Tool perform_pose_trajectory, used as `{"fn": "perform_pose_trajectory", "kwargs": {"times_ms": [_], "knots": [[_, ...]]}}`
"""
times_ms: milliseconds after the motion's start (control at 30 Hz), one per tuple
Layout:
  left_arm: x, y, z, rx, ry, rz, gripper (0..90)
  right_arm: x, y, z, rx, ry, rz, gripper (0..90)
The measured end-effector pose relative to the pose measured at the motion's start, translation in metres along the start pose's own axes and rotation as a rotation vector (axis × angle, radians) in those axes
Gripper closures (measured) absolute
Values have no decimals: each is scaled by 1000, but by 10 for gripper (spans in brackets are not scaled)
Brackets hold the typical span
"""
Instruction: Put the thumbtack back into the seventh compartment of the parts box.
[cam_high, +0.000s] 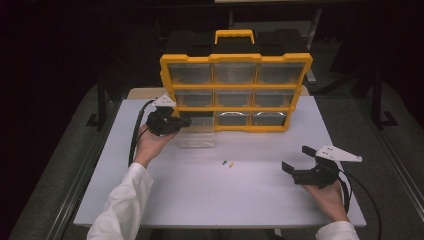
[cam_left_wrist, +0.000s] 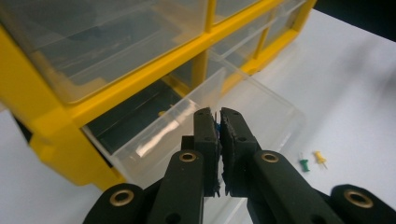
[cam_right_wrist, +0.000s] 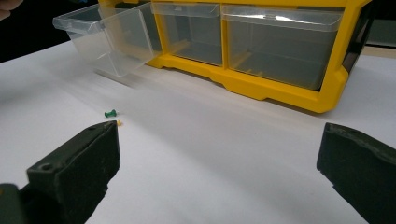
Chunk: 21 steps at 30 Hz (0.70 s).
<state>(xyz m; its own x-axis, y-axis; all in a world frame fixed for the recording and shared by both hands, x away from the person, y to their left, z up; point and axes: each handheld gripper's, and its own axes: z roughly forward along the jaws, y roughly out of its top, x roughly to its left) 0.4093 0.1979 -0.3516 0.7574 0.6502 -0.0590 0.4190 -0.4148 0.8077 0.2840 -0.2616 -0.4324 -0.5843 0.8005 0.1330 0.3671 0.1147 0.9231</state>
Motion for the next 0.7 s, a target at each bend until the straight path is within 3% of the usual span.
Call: {"fn": "perform_pose_trajectory", "kwargs": {"times_ms": [167, 333, 367, 400, 467, 567, 700], "knots": [[5, -3, 3, 7, -2, -18, 858, 0, 0, 0, 0, 0, 0, 0], [5, -2, 4, 2, -6, -9, 850, 0, 0, 0, 1, 1, -1, 0], [4, -2, 4, -3, -5, -10, 821, 0, 0, 0, 1, 1, 0, 0], [4, -1, 3, -8, -7, -17, 699, 0, 0, 0, 1, 1, 0, 0], [2, -1, 2, -22, -7, -24, 568, 0, 0, 0, 1, 1, -1, 0], [0, 1, 1, 0, -10, -9, 530, 0, 0, 0, 1, 1, -1, 0], [-5, 3, -1, -9, 6, -13, 270, 0, 0, -1, -2, -1, 0, 0]]}}
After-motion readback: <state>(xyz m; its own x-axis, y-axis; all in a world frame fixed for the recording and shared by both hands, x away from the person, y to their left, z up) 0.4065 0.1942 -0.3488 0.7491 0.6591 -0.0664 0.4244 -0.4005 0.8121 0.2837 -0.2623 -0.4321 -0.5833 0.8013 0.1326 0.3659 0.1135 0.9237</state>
